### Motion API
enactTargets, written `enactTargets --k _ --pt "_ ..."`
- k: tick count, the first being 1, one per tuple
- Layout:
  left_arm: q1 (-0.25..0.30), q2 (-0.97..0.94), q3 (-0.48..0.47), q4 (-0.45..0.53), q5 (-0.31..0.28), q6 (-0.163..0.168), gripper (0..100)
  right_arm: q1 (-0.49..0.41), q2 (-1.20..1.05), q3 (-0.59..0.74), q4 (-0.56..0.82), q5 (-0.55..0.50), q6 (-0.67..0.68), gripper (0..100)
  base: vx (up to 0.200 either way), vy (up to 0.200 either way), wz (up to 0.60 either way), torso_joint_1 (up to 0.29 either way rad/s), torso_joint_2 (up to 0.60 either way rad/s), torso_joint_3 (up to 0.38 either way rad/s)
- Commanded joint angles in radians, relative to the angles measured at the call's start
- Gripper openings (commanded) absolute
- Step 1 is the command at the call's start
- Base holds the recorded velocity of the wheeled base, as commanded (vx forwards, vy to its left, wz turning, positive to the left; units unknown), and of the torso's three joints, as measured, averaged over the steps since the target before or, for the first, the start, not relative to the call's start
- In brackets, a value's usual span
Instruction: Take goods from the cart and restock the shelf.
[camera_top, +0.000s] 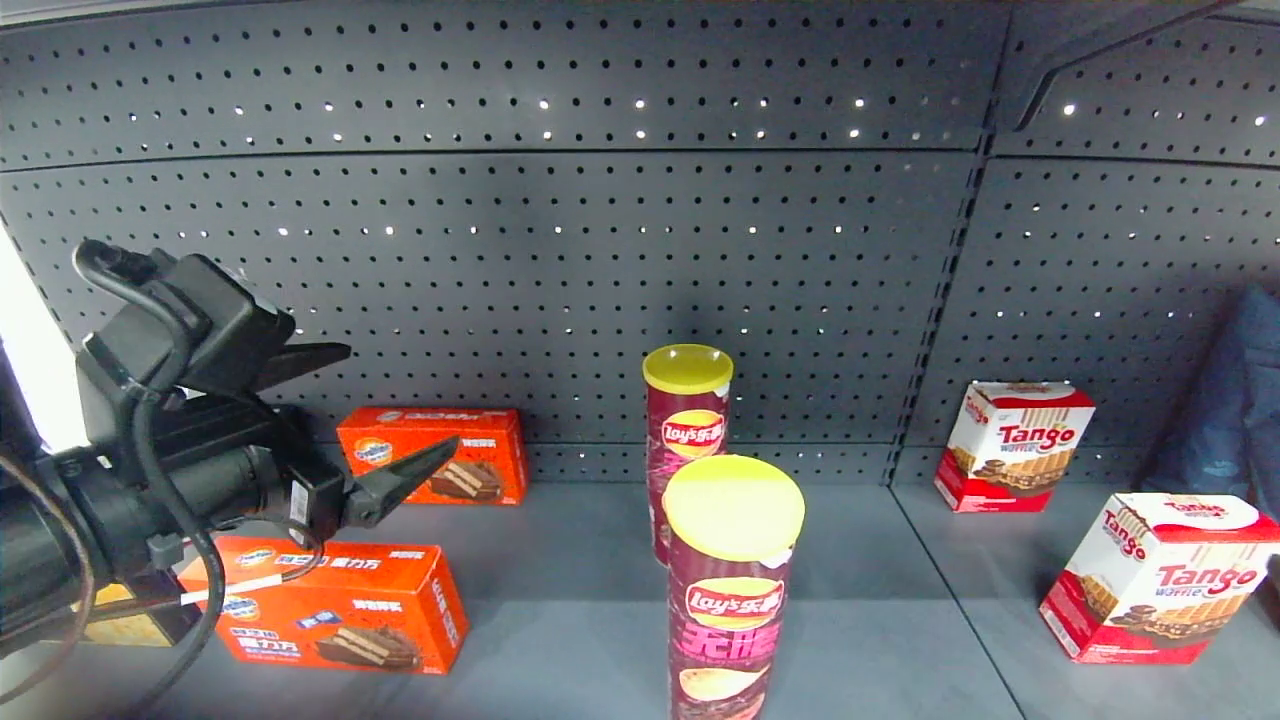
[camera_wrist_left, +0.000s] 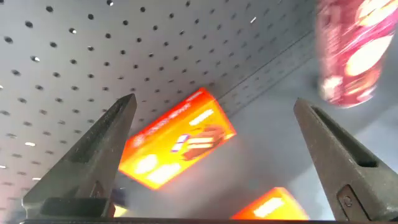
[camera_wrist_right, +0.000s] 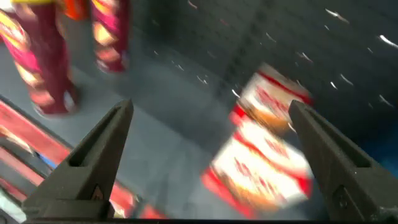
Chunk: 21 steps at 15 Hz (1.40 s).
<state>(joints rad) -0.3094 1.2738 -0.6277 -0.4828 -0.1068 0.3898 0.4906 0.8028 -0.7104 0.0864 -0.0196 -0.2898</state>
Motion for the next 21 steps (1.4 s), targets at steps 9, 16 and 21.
enactTargets --k 9,16,21 --pt "-0.001 -0.022 0.009 0.003 -0.010 -0.019 100 0.419 0.385 0.190 -0.441 -0.299 0.176 100 0.000 0.000 0.00 0.000 0.00 0.000" --pt "-0.002 -0.007 0.003 0.006 -0.010 -0.019 100 0.413 0.398 0.318 -0.494 -0.197 0.185 100 0.000 0.000 0.00 0.000 0.00 0.000" --pt "-0.005 -0.005 0.006 0.006 -0.010 -0.019 100 0.388 0.441 0.356 -0.530 -0.174 0.176 100 0.000 0.000 0.00 0.000 0.00 0.000"
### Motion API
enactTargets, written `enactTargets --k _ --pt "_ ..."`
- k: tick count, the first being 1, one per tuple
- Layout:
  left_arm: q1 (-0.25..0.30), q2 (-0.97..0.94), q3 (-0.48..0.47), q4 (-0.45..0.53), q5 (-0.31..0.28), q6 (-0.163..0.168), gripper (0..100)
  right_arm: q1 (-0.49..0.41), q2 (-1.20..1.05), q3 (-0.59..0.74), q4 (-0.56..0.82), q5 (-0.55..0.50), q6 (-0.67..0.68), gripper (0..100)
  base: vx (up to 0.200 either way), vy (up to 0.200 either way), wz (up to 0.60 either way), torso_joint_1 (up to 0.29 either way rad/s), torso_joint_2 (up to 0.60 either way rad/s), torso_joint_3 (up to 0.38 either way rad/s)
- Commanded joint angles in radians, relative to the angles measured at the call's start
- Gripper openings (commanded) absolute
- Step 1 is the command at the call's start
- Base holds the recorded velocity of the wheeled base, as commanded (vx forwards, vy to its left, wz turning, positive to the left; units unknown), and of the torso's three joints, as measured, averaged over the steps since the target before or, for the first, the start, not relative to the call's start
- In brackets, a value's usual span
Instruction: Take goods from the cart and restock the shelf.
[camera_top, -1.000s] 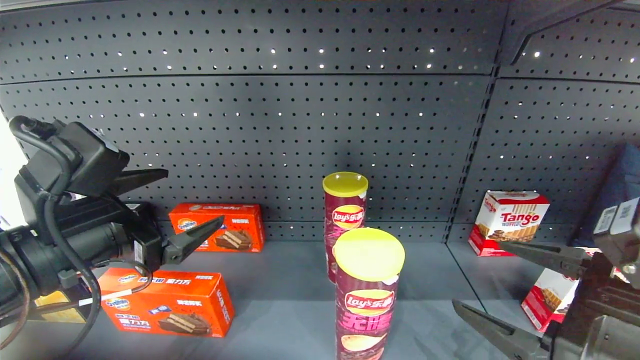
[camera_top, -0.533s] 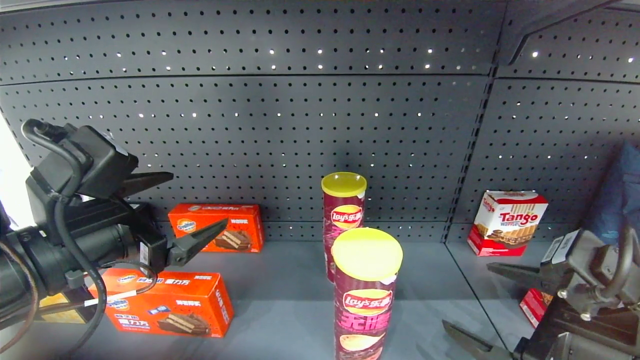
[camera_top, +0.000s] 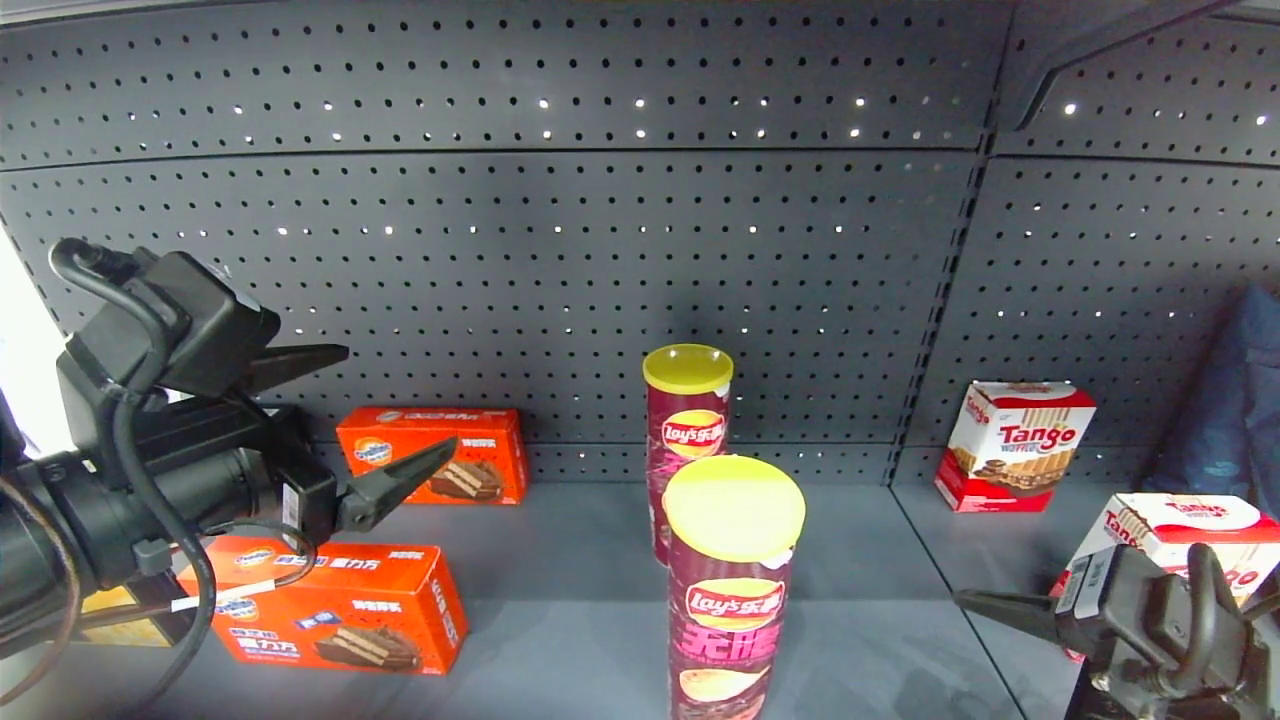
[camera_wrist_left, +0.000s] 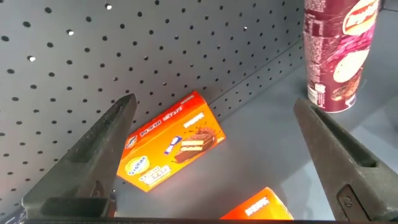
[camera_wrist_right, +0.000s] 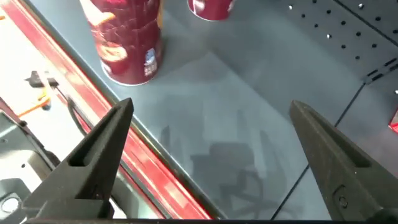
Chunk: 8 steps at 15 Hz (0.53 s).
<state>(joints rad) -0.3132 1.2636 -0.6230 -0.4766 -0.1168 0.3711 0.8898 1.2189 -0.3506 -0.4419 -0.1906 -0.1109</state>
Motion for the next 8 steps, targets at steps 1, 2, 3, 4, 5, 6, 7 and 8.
enactTargets --k 1,2,3,4,5,6,7,8 --pt "-0.003 0.005 0.002 0.000 0.000 0.000 100 -0.017 0.045 -0.013 -0.001 -0.007 -0.003 100 0.000 0.000 0.00 0.000 0.00 0.000" --pt "-0.001 0.005 0.002 0.000 0.000 0.000 100 -0.018 0.059 -0.024 -0.003 -0.010 -0.003 100 0.000 0.000 0.00 0.000 0.00 0.000" --pt "-0.001 0.010 -0.003 0.000 0.000 0.000 100 -0.026 0.091 -0.045 -0.001 -0.015 -0.003 100 0.000 0.000 0.00 0.000 0.00 0.000" --pt "-0.001 0.011 -0.004 0.000 0.000 0.000 100 -0.035 0.108 -0.056 -0.003 -0.023 -0.003 100 0.000 0.000 0.00 0.000 0.00 0.000" --pt "-0.001 0.016 -0.003 0.001 0.002 0.002 100 -0.041 0.146 -0.087 -0.001 -0.043 -0.003 100 0.000 0.000 0.00 0.000 0.00 0.000" --pt "-0.001 0.019 -0.001 0.000 0.003 0.002 100 -0.043 0.177 -0.110 -0.001 -0.064 -0.001 100 0.000 0.000 0.00 0.000 0.00 0.000" --pt "-0.001 0.019 0.000 0.000 0.003 0.002 100 -0.043 0.195 -0.122 -0.001 -0.070 -0.001 100 0.000 0.000 0.00 0.000 0.00 0.000" --pt "-0.001 0.020 0.003 0.000 0.003 0.002 100 -0.045 0.215 -0.136 -0.001 -0.073 -0.001 100 0.000 0.000 0.00 0.000 0.00 0.000"
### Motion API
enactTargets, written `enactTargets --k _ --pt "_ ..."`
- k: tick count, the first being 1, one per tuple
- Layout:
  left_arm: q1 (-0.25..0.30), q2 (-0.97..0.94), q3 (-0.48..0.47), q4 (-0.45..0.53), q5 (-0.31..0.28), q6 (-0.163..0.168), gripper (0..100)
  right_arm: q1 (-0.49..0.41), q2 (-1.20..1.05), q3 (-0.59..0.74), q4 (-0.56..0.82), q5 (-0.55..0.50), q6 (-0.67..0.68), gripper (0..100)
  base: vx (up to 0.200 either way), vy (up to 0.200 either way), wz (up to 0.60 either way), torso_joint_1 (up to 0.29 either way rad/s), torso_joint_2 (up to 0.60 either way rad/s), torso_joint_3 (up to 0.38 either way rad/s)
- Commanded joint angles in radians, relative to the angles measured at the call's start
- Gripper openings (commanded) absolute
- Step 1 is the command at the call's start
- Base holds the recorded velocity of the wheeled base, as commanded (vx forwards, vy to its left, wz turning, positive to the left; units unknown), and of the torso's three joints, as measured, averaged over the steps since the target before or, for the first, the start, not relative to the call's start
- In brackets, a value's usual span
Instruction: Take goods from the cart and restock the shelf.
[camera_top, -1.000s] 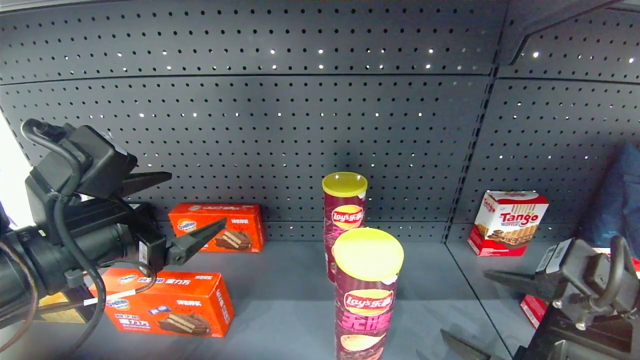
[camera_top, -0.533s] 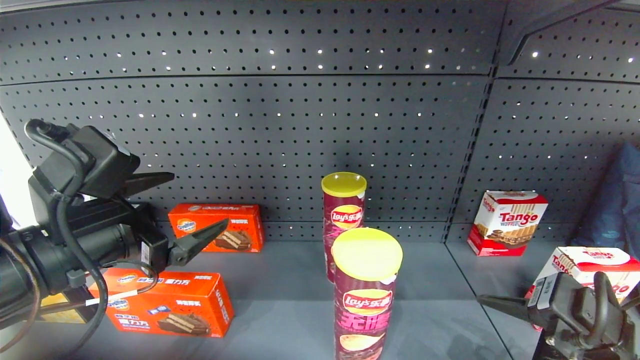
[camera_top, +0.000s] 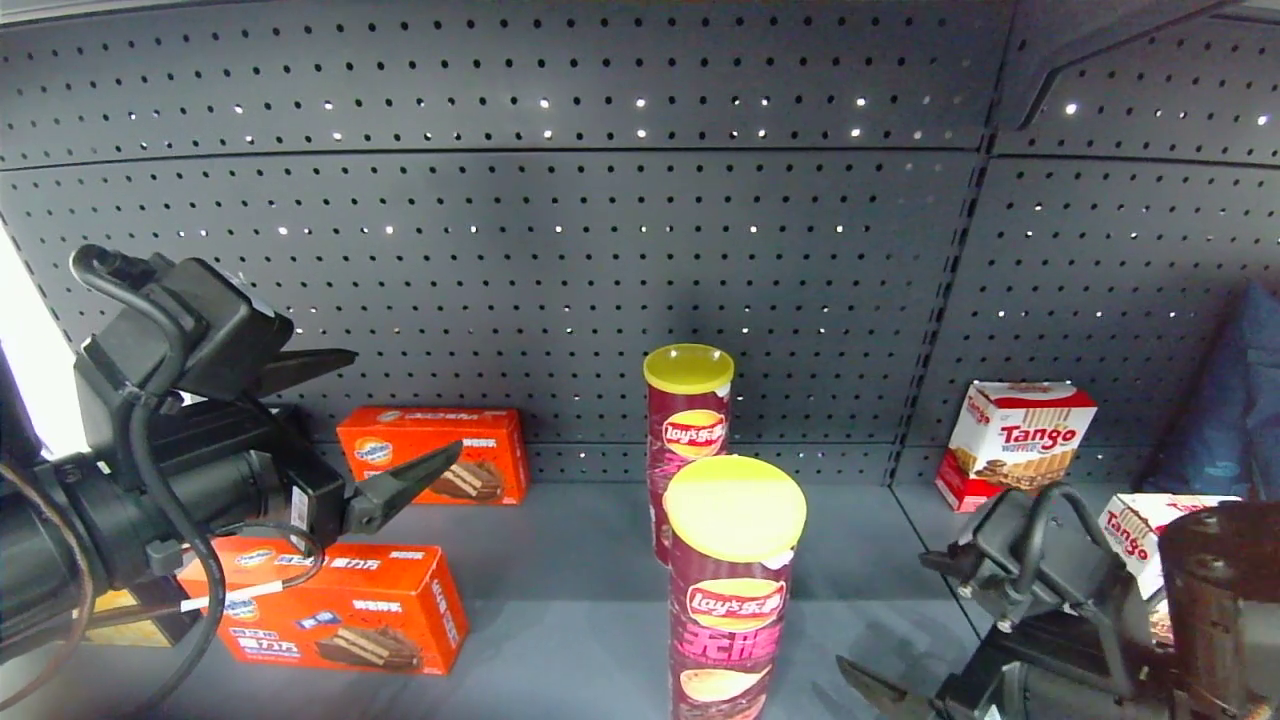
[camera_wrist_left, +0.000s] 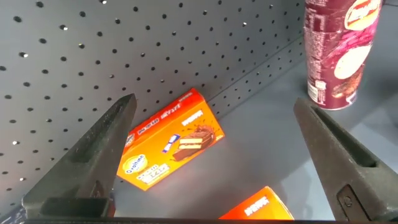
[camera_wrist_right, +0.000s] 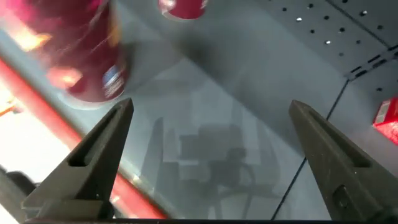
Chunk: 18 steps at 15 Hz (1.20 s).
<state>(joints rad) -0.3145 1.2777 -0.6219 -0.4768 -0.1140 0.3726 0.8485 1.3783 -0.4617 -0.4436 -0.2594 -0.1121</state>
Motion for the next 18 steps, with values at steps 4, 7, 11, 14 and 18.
enactTargets --k 4,7,11,14,18 --pt "0.000 0.011 0.005 -0.003 0.001 0.000 100 -0.003 0.119 -0.087 0.000 -0.017 0.000 100 0.000 0.000 0.00 0.000 0.00 0.000" --pt "0.003 0.009 0.005 -0.002 0.001 0.000 100 0.001 0.134 -0.100 -0.001 -0.015 0.000 100 0.000 0.000 0.00 0.000 0.00 0.000" --pt "0.002 0.012 0.005 -0.002 0.001 0.000 100 0.018 0.134 -0.103 -0.001 -0.009 -0.001 100 0.000 0.000 0.00 0.000 0.00 0.000" --pt "0.003 0.015 0.005 -0.005 0.001 0.000 100 0.040 0.137 -0.101 -0.001 -0.006 -0.001 100 0.000 0.000 0.00 0.000 0.00 0.000" --pt "0.003 0.017 0.007 -0.005 0.001 0.000 100 0.058 0.171 -0.118 -0.010 -0.003 -0.001 100 0.000 0.000 0.00 0.000 0.00 0.000"
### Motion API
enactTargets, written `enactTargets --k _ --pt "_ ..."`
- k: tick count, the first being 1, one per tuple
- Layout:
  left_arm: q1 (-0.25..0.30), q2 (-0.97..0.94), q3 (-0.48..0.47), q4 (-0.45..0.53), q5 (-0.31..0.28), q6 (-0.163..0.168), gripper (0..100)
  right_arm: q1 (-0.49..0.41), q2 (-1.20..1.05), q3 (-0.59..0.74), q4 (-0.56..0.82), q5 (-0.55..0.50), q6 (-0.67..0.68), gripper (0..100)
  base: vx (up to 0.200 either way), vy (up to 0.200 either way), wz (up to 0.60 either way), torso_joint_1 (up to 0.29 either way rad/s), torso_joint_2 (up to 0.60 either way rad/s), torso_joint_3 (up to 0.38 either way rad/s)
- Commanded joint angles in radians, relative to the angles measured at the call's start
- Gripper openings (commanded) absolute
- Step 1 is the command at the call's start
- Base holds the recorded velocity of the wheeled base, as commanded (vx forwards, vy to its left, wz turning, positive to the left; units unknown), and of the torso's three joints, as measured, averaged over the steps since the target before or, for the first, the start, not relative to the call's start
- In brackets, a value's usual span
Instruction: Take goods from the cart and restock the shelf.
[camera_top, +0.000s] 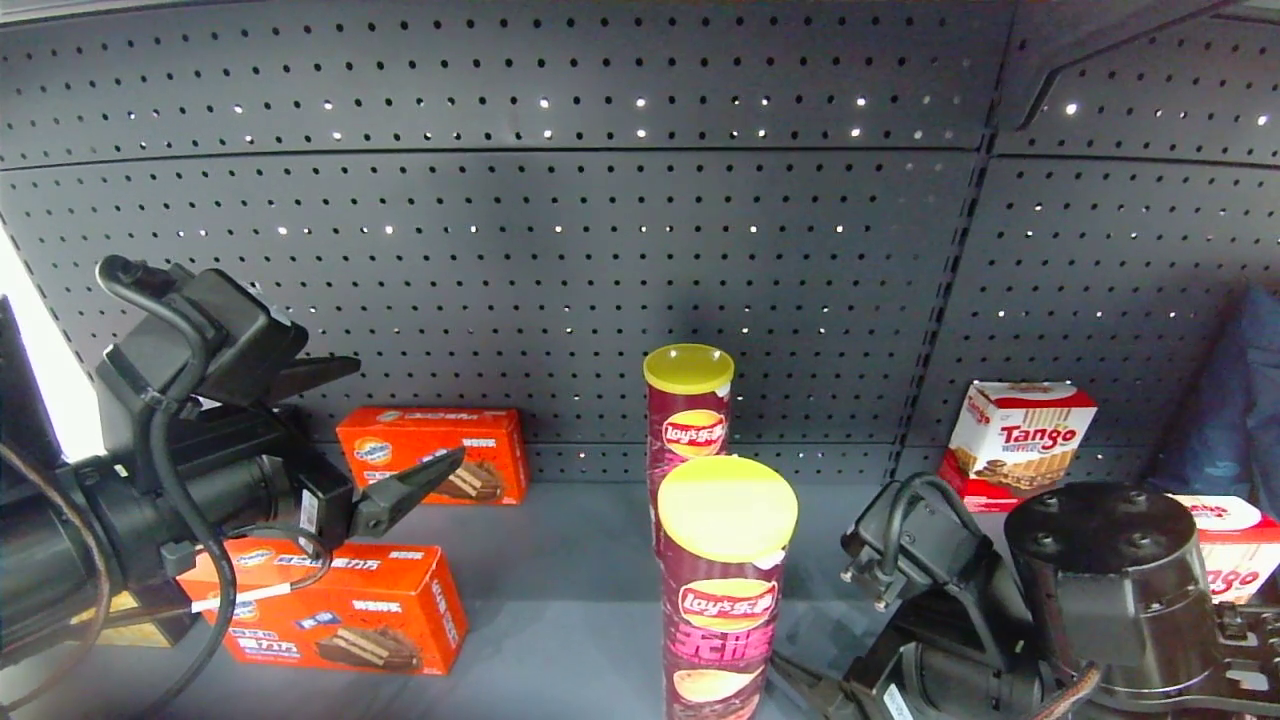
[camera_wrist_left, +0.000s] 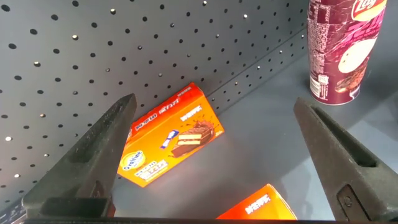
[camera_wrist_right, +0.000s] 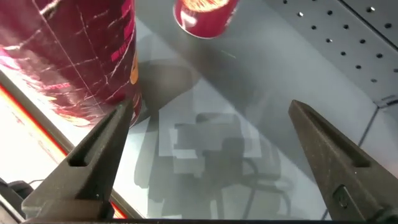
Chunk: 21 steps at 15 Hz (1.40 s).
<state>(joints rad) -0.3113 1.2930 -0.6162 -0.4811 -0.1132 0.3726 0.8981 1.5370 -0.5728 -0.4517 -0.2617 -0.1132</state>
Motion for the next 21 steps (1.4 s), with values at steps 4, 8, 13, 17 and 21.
enactTargets --k 4,8,13,17,21 --pt "0.001 0.002 0.001 -0.002 0.000 0.000 100 0.016 0.034 -0.024 -0.002 -0.001 0.000 100 0.000 0.000 0.00 0.000 0.00 0.000" --pt "0.001 0.002 0.003 -0.004 0.000 0.000 100 0.021 0.031 -0.016 -0.004 -0.002 0.001 100 0.000 0.000 0.00 0.000 0.00 0.000" --pt "0.003 -0.009 0.004 -0.002 0.001 0.000 100 -0.008 -0.021 -0.010 -0.004 -0.008 0.009 100 0.000 0.000 0.00 0.000 0.00 0.000" --pt "0.049 -0.118 0.062 0.002 0.001 -0.004 100 -0.117 -0.156 -0.004 -0.033 -0.010 0.009 100 0.000 0.000 0.00 0.000 0.00 0.000" --pt "0.121 -0.324 0.213 0.004 0.001 -0.070 100 -0.269 -0.262 -0.021 -0.090 -0.010 0.004 100 0.000 0.000 0.00 0.000 0.00 0.000"
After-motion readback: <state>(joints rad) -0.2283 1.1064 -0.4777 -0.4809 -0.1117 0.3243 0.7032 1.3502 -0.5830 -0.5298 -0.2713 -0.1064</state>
